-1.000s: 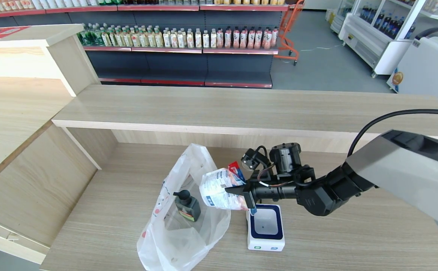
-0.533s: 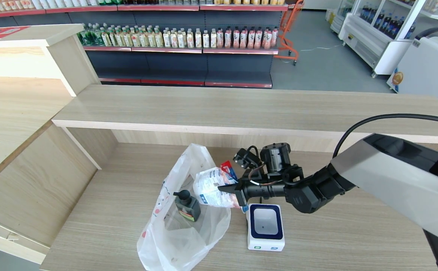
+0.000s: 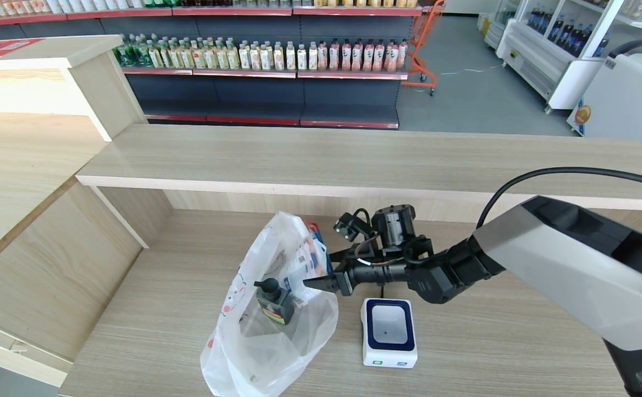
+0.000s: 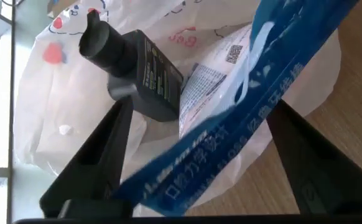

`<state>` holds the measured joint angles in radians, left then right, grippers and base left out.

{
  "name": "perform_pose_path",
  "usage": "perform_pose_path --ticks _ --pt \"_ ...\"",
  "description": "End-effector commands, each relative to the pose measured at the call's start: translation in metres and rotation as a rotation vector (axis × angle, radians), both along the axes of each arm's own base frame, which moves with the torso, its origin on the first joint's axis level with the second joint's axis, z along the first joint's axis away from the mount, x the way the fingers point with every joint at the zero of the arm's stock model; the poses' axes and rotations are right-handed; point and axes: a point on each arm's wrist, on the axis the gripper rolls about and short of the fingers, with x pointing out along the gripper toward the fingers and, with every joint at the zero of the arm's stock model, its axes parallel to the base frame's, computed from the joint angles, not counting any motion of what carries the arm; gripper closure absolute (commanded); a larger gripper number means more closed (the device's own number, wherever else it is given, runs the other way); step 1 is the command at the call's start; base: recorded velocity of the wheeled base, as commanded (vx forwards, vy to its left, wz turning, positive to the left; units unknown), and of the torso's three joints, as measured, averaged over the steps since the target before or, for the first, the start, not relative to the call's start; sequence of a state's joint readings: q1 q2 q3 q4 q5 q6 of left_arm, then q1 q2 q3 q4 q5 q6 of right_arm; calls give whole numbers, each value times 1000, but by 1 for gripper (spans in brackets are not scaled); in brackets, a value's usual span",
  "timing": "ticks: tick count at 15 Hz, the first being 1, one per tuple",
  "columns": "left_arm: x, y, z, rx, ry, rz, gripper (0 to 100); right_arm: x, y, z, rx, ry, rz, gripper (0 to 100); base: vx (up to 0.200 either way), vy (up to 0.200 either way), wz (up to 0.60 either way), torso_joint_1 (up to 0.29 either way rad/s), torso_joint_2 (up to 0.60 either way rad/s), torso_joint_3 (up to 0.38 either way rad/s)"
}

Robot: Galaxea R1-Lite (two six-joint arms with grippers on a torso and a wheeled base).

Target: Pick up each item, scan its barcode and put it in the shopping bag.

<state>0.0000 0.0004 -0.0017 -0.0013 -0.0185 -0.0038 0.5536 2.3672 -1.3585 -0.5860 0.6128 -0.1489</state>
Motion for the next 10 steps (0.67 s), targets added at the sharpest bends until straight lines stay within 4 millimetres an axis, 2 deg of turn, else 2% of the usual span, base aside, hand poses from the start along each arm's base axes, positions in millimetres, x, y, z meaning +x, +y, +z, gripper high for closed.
perform_pose_path --ticks 1,3,6,8,10 --pt "0 0 0 -1 -1 0 0 1 8 9 31 -1 4 0 0 0 0 0 0 0" --pt "0 0 0 -1 -1 0 0 0 17 28 114 82 -15 0 0 0 0 0 0 0" --pt "0 0 0 -1 -1 0 0 -8 21 46 172 136 -14 0 0 0 0 0 0 0" --pt "0 0 0 -1 -1 0 0 -9 20 53 186 143 -18 0 0 0 0 0 0 0" --pt "0 0 0 -1 -1 0 0 -10 9 56 184 154 -39 0 0 0 0 0 0 0"
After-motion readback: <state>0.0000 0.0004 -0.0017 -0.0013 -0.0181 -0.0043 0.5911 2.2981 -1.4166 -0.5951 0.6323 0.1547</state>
